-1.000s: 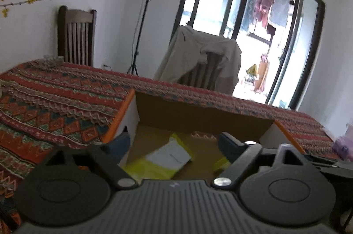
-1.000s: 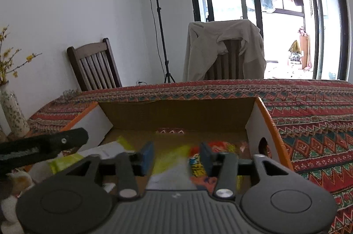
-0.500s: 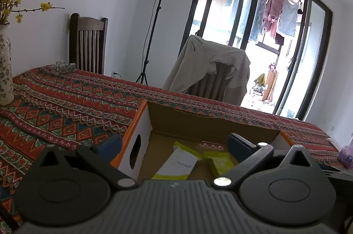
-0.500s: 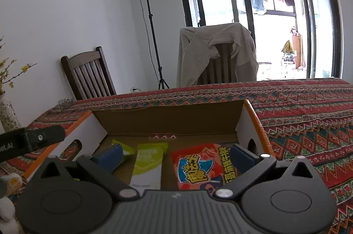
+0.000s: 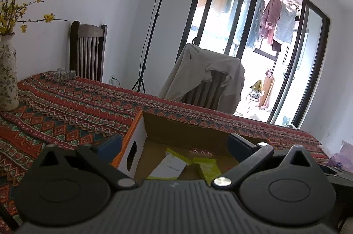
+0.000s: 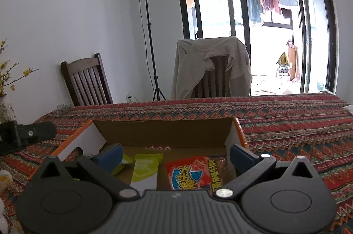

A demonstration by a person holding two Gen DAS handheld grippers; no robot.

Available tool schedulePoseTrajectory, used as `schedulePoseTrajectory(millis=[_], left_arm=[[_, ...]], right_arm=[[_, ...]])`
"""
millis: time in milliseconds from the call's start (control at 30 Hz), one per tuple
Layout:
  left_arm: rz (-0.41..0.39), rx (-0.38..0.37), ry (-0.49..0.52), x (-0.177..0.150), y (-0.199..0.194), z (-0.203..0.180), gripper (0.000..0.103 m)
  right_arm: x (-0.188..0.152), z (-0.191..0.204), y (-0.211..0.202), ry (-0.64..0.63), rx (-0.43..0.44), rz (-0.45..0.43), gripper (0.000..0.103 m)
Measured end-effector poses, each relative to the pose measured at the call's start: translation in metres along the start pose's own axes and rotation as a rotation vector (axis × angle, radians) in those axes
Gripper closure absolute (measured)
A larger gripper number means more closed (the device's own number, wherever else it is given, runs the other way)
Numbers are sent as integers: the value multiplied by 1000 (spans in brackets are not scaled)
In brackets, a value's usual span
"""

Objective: Organize snacks
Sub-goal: 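Grasp the white wrapped snack packet with the right gripper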

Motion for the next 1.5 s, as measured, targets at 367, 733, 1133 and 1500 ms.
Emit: schedulePoseTrajectory(millis=[367, 733, 1133, 1500], left_arm=[[9, 2, 29, -18, -42, 3, 0], [33, 9, 48, -49, -79, 16, 0], [82, 62, 48, -100, -94, 60, 0], [100, 82, 16, -122, -87, 89, 0]], right_arm=[[-22, -18, -44, -26, -14, 20, 0], [-45, -46, -91, -56, -39, 26, 0], [-76, -111, -112, -59, -150, 91, 0], [-90, -149, -86, -38, -239, 184, 4]])
Point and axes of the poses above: each gripper's, at about its wrist camera, not at the fingertips, and y roughly the way its jaws point, z to its left, x to its top, the point moved 8 cm from there along y, roughly the way its jaws point, and after that the axes turned 13 degrees about y, right-handed, at the moved point
